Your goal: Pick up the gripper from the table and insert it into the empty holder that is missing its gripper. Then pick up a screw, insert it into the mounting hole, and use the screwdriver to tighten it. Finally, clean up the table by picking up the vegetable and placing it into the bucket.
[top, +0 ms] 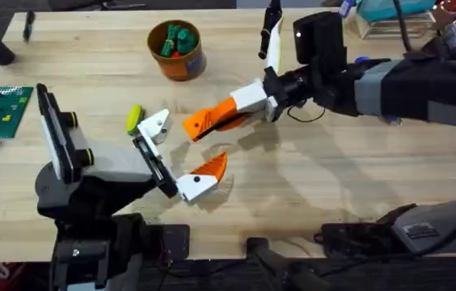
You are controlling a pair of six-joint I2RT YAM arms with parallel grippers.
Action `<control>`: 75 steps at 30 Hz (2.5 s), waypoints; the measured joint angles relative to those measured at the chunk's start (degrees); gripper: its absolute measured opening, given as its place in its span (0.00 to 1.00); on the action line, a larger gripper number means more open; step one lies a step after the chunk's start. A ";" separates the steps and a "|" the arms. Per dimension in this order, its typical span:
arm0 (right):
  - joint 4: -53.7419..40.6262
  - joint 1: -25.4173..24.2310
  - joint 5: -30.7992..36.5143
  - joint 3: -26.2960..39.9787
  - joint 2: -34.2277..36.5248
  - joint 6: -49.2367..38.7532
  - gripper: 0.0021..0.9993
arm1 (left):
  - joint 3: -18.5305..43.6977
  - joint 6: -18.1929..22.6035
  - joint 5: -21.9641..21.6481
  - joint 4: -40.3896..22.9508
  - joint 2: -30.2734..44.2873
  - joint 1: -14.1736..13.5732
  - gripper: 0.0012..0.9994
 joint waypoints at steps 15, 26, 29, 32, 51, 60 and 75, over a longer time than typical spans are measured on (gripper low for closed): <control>2.49 3.16 0.17 2.71 4.48 1.25 0.02 | 0.00 0.00 1.93 -0.33 0.01 0.00 0.99; 3.15 4.02 1.93 4.11 4.48 1.51 0.02 | 0.00 0.00 1.96 -0.35 0.02 0.00 0.99; 3.15 4.03 2.16 4.11 4.48 1.66 0.02 | 0.00 0.00 1.93 -0.35 0.02 0.02 0.99; 3.23 4.03 2.35 4.11 4.48 1.70 0.02 | 0.00 0.01 1.93 -0.35 0.01 0.02 0.99; 9.98 4.03 0.58 4.66 8.78 7.60 0.02 | 0.00 -0.07 1.91 -0.37 0.00 0.02 0.99; 11.48 4.14 -0.58 4.92 10.12 9.42 0.02 | 0.00 -0.27 1.91 -0.38 0.00 0.02 0.99; 19.93 4.98 -1.89 5.29 12.83 17.82 0.02 | 0.00 -0.87 1.50 -0.37 0.02 0.09 0.99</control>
